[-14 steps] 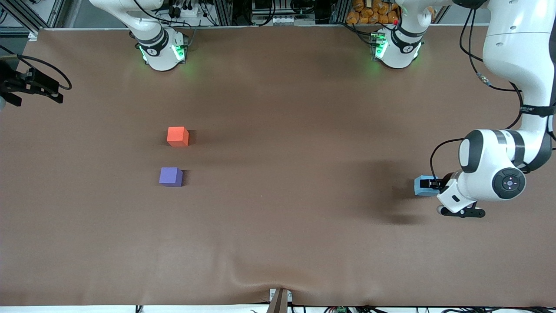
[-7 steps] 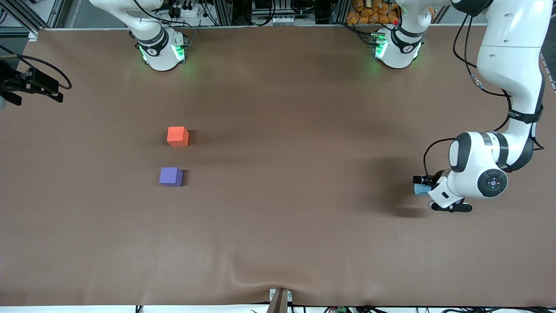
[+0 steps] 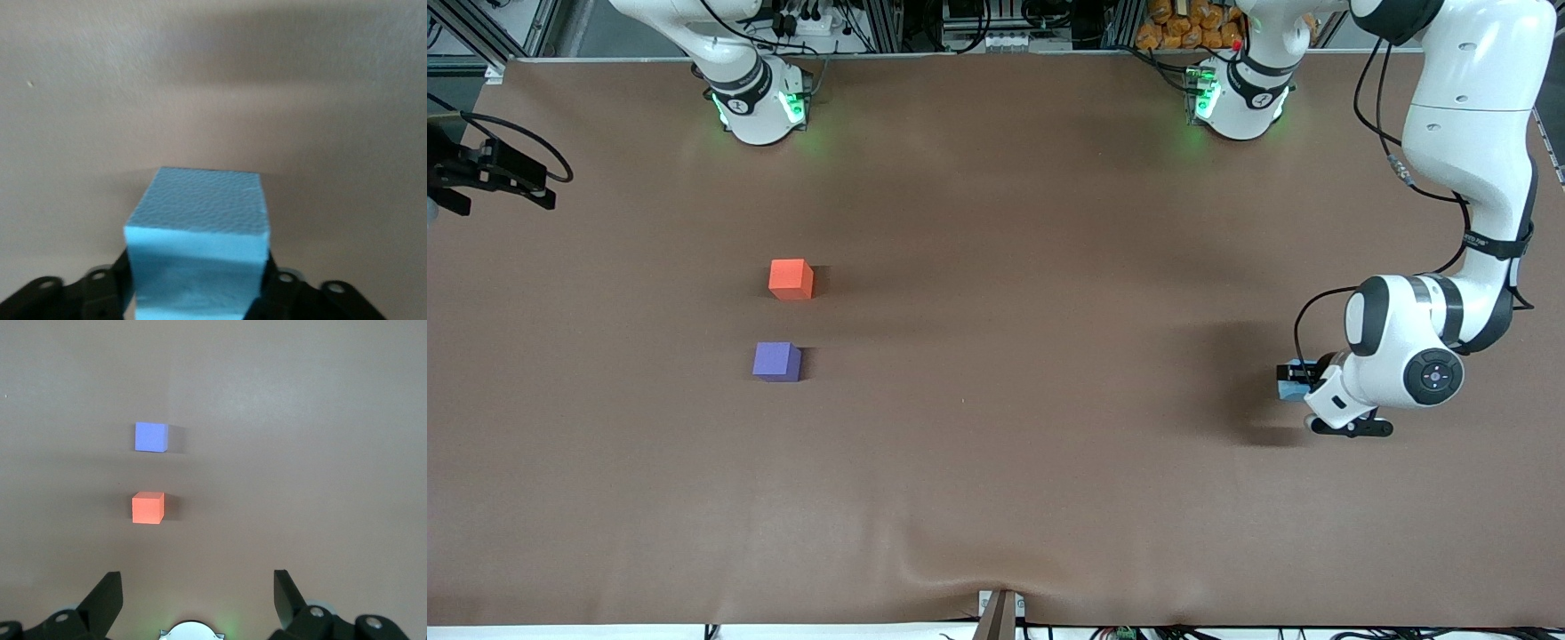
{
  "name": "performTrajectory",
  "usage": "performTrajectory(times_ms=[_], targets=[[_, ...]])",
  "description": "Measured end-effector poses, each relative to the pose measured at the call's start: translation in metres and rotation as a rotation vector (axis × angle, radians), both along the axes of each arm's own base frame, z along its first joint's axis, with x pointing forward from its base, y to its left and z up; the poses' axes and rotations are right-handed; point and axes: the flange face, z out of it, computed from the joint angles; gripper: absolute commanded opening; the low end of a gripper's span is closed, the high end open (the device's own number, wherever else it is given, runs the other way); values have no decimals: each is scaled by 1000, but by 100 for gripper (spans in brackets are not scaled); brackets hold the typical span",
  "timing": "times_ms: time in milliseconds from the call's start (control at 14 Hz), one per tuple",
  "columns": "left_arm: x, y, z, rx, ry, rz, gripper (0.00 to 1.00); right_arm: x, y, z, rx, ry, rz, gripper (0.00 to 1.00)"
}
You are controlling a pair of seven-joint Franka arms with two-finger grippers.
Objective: Place blue block between orange and purple blocks
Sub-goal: 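Carry the light-blue block with the left gripper toward the table middle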
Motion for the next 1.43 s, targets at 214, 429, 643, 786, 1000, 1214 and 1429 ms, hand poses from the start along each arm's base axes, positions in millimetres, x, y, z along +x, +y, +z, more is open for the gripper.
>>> performTrajectory(times_ms=[214,429,643,786,1000,1214,1429], targets=[[5,-5,4,-4,-26,-9,6,0,0,0,0,0,0,100],[14,-27,20,-14,-68,-40,0,0,0,0,0,1,0,100],[17,-89,55,-15,-122,-107,0,0,0,0,0,1,0,100],[8,-144,73,-7,-123,-135,0,0,0,0,0,1,0,100],[-14,-238,89,9,-129,-134,0,0,0,-1,0,1,0,100],[-48,-332,89,9,-142,-90,0,0,0,-1,0,2,1,100],[-91,-423,67,-12,-115,8,0,1,0,-1,0,2,1,100]])
